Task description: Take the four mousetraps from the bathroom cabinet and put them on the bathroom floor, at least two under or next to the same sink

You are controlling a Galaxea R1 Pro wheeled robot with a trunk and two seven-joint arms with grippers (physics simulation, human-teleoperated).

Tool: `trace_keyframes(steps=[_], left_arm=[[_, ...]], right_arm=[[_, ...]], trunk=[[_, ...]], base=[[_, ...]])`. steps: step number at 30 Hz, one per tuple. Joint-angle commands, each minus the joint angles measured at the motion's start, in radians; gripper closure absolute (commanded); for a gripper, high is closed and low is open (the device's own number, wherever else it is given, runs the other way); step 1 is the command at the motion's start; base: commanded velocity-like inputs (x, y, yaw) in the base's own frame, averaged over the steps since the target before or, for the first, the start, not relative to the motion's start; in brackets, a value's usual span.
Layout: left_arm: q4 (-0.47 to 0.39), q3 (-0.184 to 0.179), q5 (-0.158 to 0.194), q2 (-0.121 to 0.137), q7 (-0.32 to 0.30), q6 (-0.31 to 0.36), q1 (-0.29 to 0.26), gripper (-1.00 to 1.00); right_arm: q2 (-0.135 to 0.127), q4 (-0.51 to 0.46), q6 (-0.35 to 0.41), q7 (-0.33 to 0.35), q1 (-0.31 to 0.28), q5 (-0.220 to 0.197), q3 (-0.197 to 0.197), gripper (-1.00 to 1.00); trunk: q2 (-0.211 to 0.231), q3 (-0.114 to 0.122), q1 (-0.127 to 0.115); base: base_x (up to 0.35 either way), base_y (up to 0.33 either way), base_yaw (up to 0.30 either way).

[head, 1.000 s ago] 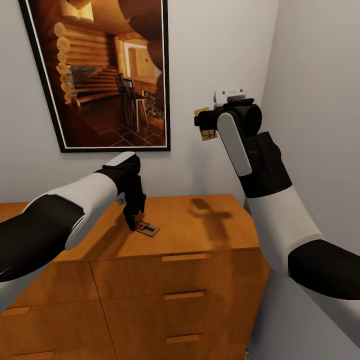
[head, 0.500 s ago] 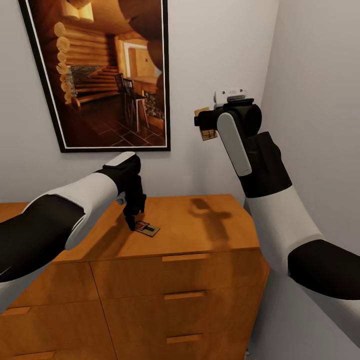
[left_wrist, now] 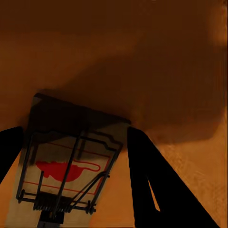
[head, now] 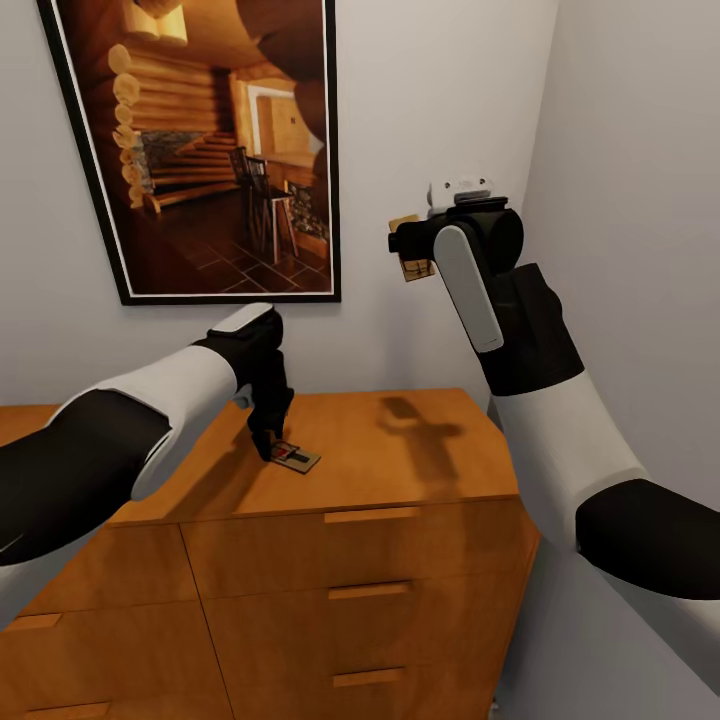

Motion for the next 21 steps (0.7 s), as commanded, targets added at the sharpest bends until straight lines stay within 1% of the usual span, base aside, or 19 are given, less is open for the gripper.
trace_keyframes(steps=[1,21], left_arm=[[0.0,0.02,0.009,0.0,0.004,-0.005,0.009,1.0],[0.0,0.021,0.008,-0.002,0.004,-0.006,0.009,1.0]], right_arm=[[0.0,0.0,0.002,-0.013,-0.001,-0.012,0.001,1.0],[0.0,0.0,0.002,-0.013,-0.001,-0.012,0.001,1.0]], trunk=[[0.0,-0.001,0.0],[0.0,-0.001,0.0]], base=[[0.0,0.0,0.0],[0.0,0.0,0.0]])
